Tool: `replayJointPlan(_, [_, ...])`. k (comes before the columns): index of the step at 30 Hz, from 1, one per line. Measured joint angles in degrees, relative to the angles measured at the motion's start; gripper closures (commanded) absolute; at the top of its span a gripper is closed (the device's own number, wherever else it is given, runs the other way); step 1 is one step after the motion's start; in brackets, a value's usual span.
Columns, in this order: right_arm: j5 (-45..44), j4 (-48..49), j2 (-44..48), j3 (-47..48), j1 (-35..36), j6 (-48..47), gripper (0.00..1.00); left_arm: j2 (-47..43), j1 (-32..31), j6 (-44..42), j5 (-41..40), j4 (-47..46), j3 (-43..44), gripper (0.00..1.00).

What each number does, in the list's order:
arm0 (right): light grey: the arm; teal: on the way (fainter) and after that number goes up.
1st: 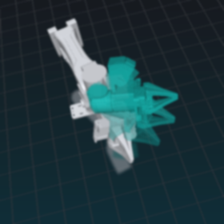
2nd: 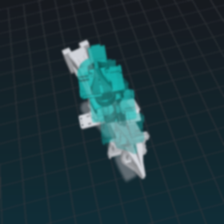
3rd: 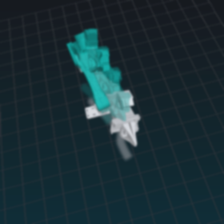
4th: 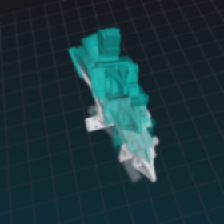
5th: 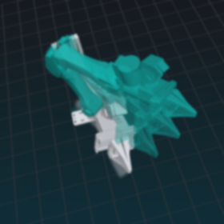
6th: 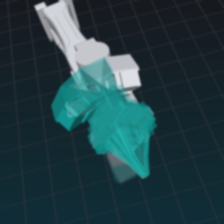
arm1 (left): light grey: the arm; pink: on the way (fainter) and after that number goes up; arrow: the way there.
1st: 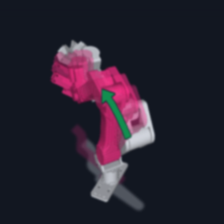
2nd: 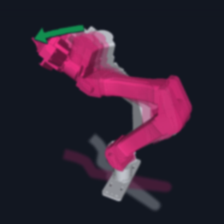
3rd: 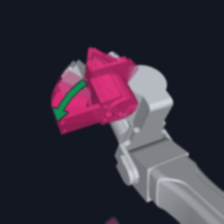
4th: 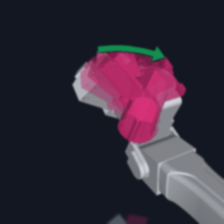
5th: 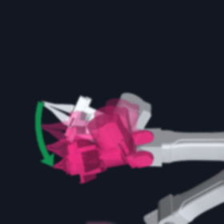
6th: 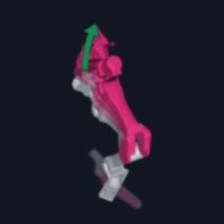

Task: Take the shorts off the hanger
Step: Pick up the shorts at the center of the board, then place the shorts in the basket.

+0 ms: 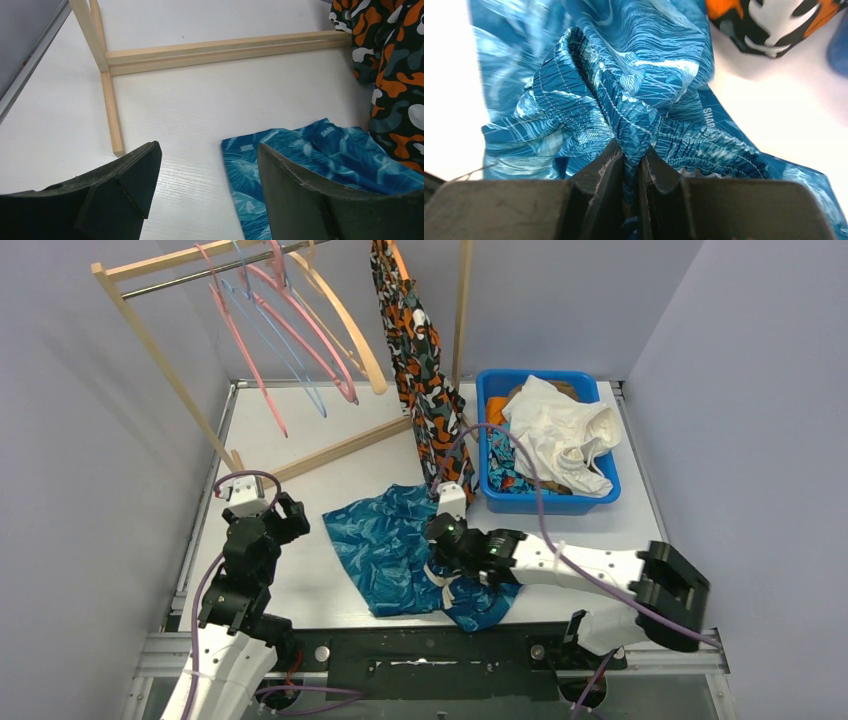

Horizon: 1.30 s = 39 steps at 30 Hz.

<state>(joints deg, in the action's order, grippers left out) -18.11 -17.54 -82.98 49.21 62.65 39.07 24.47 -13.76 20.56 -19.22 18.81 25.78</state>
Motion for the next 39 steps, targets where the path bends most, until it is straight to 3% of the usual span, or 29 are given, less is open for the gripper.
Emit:
replayJointPlan(8, [-6.78, 1.16, 16.63, -3.04, -0.11, 2.05, 1.00, 0.74, 0.00, 0.00, 0.00, 0.00, 0.00, 0.30])
replayJointPlan(28, [-15.04, -22.38, 28.24, 11.15, -0.46, -6.34, 1.00, 0.68, 0.00, 0.00, -0.04, 0.00, 0.00, 0.30])
replayJointPlan(39, [-25.59, -34.40, 38.86, 15.32, -0.48, -3.02, 1.00, 1.27, 0.00, 0.00, 0.00, 0.00, 0.00, 0.30])
